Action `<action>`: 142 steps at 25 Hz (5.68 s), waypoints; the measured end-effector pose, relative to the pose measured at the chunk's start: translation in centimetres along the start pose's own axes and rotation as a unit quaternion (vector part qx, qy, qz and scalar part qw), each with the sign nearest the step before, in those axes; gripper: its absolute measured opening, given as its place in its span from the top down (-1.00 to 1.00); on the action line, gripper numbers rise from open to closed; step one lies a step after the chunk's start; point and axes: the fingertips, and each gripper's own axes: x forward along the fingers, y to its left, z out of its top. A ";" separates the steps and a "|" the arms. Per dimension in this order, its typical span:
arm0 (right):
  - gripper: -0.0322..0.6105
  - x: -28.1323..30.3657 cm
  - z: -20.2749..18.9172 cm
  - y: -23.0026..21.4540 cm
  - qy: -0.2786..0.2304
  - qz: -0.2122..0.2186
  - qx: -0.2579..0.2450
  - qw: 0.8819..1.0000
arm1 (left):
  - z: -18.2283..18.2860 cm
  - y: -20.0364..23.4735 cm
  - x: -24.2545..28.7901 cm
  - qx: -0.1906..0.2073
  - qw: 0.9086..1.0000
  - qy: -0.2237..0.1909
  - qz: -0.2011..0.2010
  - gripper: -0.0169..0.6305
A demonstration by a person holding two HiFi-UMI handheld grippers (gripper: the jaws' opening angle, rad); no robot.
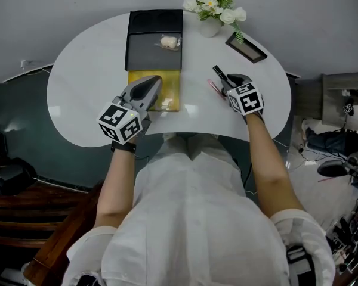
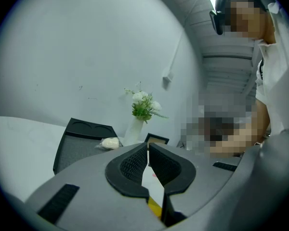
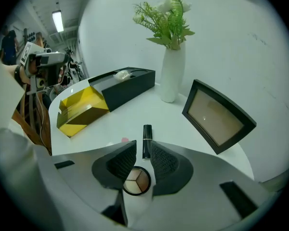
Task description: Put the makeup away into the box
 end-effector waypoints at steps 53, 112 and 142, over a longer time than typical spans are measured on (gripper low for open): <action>0.65 2.6 -1.1 -0.4 0.108 -0.038 -0.033 0.993 | 0.6 3.1 -5.0 -0.017 0.999 -0.021 0.032 0.88; 0.65 8.4 12.0 23.4 0.075 0.126 -0.296 0.944 | -0.2 8.2 -14.9 -0.049 0.993 -0.067 0.086 0.88; 0.56 10.9 11.1 23.9 0.089 0.150 -0.358 0.917 | -0.6 8.8 -14.6 -0.052 0.993 -0.052 0.090 0.88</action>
